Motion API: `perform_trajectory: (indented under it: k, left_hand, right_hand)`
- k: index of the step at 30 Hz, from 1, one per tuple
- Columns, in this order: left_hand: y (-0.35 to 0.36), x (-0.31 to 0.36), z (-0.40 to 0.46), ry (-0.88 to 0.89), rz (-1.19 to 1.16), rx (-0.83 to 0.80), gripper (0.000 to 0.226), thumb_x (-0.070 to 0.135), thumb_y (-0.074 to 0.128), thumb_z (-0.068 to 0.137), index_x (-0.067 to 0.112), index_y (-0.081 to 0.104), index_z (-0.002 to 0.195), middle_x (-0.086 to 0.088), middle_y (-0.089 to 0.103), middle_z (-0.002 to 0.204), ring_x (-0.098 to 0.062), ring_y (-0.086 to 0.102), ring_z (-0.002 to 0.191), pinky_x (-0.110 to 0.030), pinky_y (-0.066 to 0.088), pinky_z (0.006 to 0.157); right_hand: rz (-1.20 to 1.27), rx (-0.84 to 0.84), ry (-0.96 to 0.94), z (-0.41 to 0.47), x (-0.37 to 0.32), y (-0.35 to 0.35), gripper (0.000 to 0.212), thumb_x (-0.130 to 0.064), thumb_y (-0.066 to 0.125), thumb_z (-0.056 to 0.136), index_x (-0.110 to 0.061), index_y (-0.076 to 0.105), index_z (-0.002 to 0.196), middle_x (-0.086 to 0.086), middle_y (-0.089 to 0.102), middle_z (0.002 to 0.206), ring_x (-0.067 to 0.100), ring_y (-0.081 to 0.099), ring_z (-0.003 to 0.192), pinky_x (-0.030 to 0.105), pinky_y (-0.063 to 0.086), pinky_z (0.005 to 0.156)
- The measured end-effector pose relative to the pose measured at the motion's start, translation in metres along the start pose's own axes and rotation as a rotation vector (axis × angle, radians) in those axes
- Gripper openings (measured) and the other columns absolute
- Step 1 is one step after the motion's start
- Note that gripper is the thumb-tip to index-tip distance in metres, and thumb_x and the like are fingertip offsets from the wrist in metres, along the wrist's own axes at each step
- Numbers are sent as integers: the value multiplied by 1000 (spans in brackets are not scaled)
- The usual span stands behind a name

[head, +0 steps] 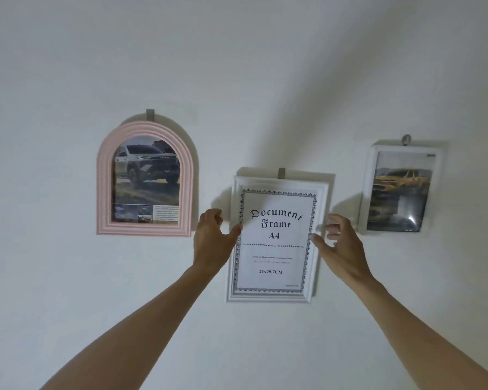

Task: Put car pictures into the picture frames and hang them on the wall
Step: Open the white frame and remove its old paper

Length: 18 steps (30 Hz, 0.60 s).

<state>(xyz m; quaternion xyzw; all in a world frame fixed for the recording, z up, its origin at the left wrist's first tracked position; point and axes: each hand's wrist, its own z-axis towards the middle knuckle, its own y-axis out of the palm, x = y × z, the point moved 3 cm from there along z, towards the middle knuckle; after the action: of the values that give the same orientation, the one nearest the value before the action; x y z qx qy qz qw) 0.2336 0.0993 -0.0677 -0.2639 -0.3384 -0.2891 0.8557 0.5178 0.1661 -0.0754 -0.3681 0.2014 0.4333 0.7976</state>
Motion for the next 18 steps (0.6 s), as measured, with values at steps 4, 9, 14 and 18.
perform_trajectory:
  k: [4,9,14,18]
  left_hand:
    - [12,-4,-5,-73,19,-105,42,24,75,83,10,55,116,1,64,99,-16,60,91,-24,44,80]
    - [16,0,-9,-117,17,-151,28,9,66,88,12,58,115,1,69,99,-19,65,90,-14,43,67]
    - [-1,8,-14,-156,-48,-127,23,8,72,82,18,65,101,4,71,83,-10,64,70,-20,45,64]
    - [-18,6,-34,-190,-73,-148,24,8,75,79,19,67,98,-1,73,85,-18,66,74,-34,55,69]
  right_hand:
    - [122,-45,22,3,12,5,47,-25,75,87,-21,50,127,-7,66,108,7,65,96,16,47,80]
    - [198,-34,-1,6,15,5,28,-9,69,90,-17,61,117,-10,71,100,-16,63,81,-2,41,70]
    - [255,-61,-14,4,13,0,28,-12,69,90,-23,62,115,-13,70,98,-14,62,83,-1,41,72]
    - [284,-120,22,-19,9,2,28,-17,68,92,-30,59,114,-11,68,94,-7,62,81,1,41,69]
